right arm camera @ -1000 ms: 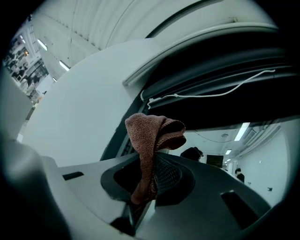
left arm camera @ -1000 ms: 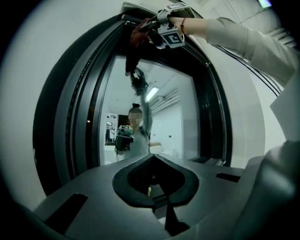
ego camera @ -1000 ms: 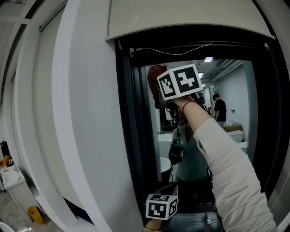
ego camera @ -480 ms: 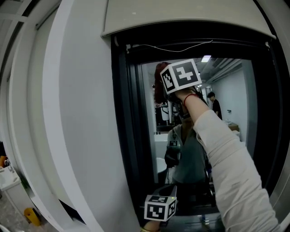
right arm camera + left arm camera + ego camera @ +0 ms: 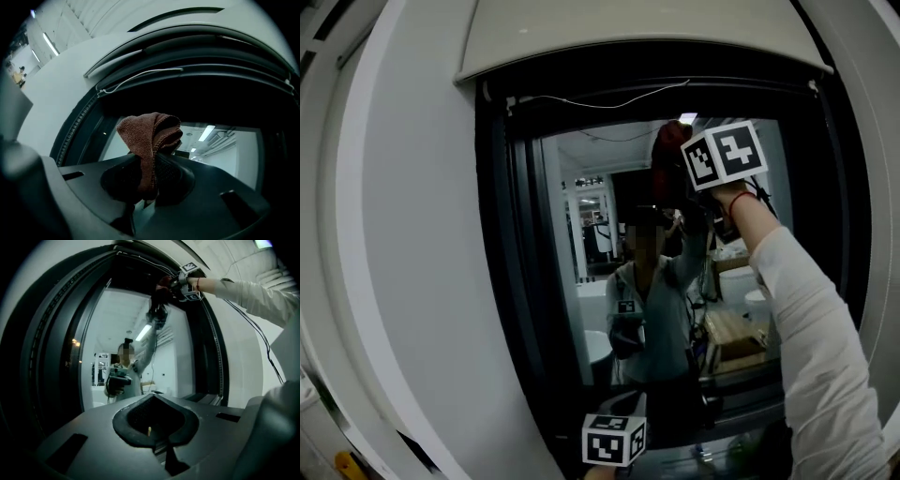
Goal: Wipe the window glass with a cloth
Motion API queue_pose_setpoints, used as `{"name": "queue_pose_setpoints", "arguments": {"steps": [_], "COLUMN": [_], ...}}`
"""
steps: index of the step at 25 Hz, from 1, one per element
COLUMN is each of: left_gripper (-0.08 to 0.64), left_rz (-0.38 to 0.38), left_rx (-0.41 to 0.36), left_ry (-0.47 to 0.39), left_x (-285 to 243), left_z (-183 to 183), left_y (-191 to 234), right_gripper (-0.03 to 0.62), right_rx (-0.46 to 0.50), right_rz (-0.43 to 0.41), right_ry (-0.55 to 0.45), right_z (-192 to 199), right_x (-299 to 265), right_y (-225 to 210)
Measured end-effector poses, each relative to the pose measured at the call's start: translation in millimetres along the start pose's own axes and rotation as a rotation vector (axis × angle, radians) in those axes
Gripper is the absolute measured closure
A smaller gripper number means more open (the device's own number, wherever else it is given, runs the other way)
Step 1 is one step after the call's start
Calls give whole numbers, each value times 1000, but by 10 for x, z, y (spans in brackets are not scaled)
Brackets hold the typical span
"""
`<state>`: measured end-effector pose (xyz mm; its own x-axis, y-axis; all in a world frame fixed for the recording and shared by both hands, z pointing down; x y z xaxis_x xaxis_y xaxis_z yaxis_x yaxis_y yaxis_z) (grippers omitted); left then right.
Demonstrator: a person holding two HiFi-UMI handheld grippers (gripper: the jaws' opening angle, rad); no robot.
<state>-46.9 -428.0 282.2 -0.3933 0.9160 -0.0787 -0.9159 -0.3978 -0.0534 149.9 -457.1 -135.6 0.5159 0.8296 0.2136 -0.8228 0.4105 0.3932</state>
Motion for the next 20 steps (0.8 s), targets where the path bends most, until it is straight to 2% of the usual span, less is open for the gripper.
{"name": "queue_pose_setpoints", "arguments": {"steps": [13,17,20], "left_gripper": [555,555,555], "left_rz": [13,2,-8], "left_rx": [33,40,46], "left_ry": [-7,-13,-16], "left_x": [-114,-106,-97], "left_z": [106,96,70], "left_y": [-203,-172,-118], "right_gripper": [537,537,537], "right_rx": [-35,-63,-69], "right_rz": [413,478,490], "right_ry": [86,96,103], "right_z": [388,483,518], "right_x": [1363,1544,1553], "right_y": [-1449,-1659,-1716]}}
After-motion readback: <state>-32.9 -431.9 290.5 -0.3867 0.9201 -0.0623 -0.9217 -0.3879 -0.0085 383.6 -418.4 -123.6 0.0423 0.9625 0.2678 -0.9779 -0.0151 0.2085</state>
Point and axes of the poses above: the fingertips, and each gripper's own axes: x backward along the fingers, y to its left, z out of its underside, the point moved 10 cm from there along x, backward along the fingers, and after that the axes turned 9 degrees about -z, right-handed, at the moved point
